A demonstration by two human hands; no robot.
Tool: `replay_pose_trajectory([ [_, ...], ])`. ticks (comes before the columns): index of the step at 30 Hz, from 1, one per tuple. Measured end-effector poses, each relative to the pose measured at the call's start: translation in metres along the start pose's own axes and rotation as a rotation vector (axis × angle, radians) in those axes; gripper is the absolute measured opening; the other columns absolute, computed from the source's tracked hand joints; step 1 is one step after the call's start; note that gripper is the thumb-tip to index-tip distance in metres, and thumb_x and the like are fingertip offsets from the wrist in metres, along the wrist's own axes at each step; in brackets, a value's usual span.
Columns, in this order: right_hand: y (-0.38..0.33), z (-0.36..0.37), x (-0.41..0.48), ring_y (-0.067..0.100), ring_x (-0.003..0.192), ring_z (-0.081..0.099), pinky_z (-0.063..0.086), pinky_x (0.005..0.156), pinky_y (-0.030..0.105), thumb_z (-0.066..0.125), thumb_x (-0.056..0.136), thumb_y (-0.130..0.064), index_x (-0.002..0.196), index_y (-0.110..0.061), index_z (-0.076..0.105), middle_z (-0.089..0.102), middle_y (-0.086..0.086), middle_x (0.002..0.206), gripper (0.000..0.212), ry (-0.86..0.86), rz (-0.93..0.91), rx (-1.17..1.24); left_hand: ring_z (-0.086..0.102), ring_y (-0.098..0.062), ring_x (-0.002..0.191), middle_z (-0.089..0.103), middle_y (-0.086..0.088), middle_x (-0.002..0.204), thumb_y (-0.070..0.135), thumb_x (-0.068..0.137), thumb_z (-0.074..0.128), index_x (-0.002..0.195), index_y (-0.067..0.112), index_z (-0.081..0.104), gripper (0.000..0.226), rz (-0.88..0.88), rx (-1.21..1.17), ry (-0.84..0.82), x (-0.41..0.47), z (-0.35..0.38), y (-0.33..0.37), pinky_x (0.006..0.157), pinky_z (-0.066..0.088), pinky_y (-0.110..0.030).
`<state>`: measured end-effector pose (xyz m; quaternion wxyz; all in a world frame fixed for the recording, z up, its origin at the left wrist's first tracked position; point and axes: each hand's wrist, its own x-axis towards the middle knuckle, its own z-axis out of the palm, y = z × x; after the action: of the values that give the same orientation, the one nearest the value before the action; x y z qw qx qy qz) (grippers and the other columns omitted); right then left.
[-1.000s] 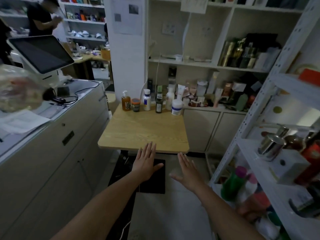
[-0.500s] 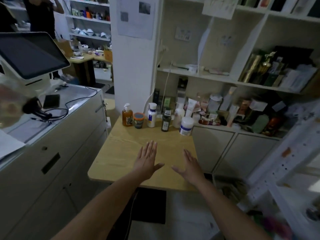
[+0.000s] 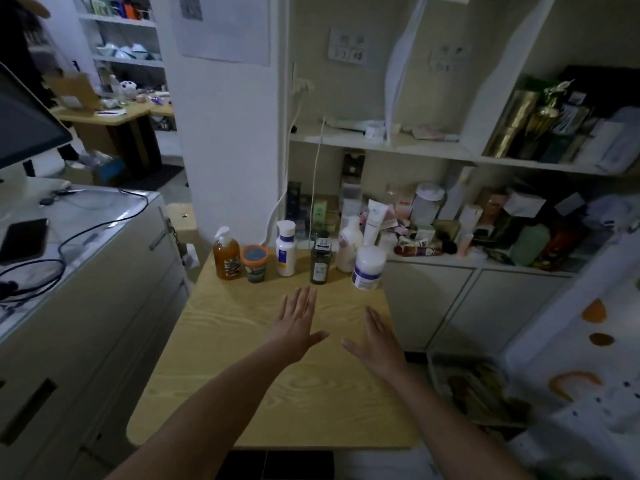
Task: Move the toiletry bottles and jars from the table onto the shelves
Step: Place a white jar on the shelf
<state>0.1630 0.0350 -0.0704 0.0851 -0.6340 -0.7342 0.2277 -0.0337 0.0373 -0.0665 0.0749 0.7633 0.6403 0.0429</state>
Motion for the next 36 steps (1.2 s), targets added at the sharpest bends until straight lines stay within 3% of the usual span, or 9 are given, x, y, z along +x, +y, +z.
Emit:
replay_pose_trajectory([
  [6, 0.041, -0.019, 0.083, 0.017, 0.146, 0.001, 0.015, 0.118, 0.035, 0.045, 0.086, -0.065, 0.15, -0.018, -0.006, -0.007, 0.0, 0.159, 0.095, -0.002, -0.004, -0.02, -0.021, -0.021, 0.144, -0.023, -0.006, 0.156, 0.063, 0.092, 0.031, 0.147, 0.013, -0.02, 0.09, 0.028, 0.058, 0.002, 0.085, 0.013, 0.009, 0.115, -0.012, -0.038],
  [15, 0.097, -0.037, 0.217, 0.023, 0.145, 0.013, 0.024, 0.115, 0.037, 0.052, 0.083, -0.063, 0.15, -0.016, -0.006, -0.003, 0.004, 0.159, 0.101, -0.026, -0.014, 0.04, -0.02, -0.018, 0.144, -0.022, -0.004, 0.157, 0.058, 0.093, 0.037, 0.149, 0.015, -0.017, 0.089, -0.011, -0.058, -0.009, 0.226, 0.035, 0.027, 0.116, -0.01, -0.036],
  [18, 0.112, -0.041, 0.246, 0.022, 0.145, 0.011, 0.025, 0.113, 0.035, 0.059, 0.08, -0.06, 0.15, -0.015, -0.004, -0.005, 0.003, 0.159, 0.104, 0.017, -0.001, 0.075, -0.01, -0.018, 0.146, -0.015, -0.003, 0.159, 0.054, 0.093, 0.043, 0.149, 0.018, -0.018, 0.09, 0.004, -0.156, -0.041, 0.258, 0.048, 0.037, 0.119, 0.001, -0.035],
  [22, 0.131, -0.04, 0.279, 0.027, 0.143, 0.017, 0.029, 0.112, 0.039, 0.076, 0.066, -0.054, 0.149, -0.014, -0.001, 0.009, 0.008, 0.157, 0.12, 0.009, 0.059, 0.194, 0.022, -0.025, 0.143, 0.001, -0.002, 0.16, 0.051, 0.088, 0.055, 0.15, 0.022, -0.011, 0.095, -0.042, -0.223, -0.098, 0.287, 0.07, 0.042, 0.111, 0.034, -0.041],
  [27, 0.151, -0.033, 0.311, 0.025, 0.143, 0.017, 0.025, 0.114, 0.045, 0.085, 0.052, -0.051, 0.15, -0.019, -0.005, 0.011, 0.005, 0.158, 0.137, -0.088, 0.125, 0.37, 0.035, -0.029, 0.136, 0.013, -0.009, 0.158, 0.046, 0.086, 0.062, 0.15, 0.019, -0.009, 0.1, -0.061, -0.363, -0.123, 0.309, 0.089, 0.042, 0.101, 0.044, -0.045],
  [29, 0.157, -0.029, 0.321, 0.022, 0.136, 0.032, 0.036, 0.108, 0.043, 0.088, 0.047, -0.044, 0.148, -0.023, 0.011, 0.031, 0.004, 0.15, 0.129, -0.123, 0.164, 0.495, 0.04, -0.028, 0.134, 0.024, -0.01, 0.155, 0.046, 0.081, 0.068, 0.151, 0.018, -0.004, 0.103, -0.091, -0.467, -0.104, 0.315, 0.096, 0.042, 0.097, 0.047, -0.044],
  [32, 0.158, -0.022, 0.33, 0.022, 0.121, 0.051, 0.045, 0.085, 0.019, 0.083, 0.065, -0.007, 0.14, -0.017, 0.031, 0.05, 0.006, 0.132, 0.092, -0.251, 0.172, 0.601, 0.043, -0.025, 0.131, 0.037, -0.008, 0.148, 0.047, 0.071, 0.076, 0.148, 0.021, 0.013, 0.103, -0.181, -0.664, -0.053, 0.319, 0.106, 0.043, 0.101, 0.045, -0.043],
  [36, 0.158, -0.014, 0.334, 0.026, 0.116, 0.054, 0.044, 0.085, 0.024, 0.074, 0.071, 0.005, 0.138, -0.012, 0.034, 0.052, 0.012, 0.13, 0.08, -0.258, 0.24, 0.656, 0.035, -0.02, 0.133, 0.037, -0.008, 0.144, 0.058, 0.058, 0.076, 0.144, 0.012, 0.027, 0.109, -0.254, -0.818, -0.017, 0.323, 0.11, 0.05, 0.108, 0.034, -0.034],
])
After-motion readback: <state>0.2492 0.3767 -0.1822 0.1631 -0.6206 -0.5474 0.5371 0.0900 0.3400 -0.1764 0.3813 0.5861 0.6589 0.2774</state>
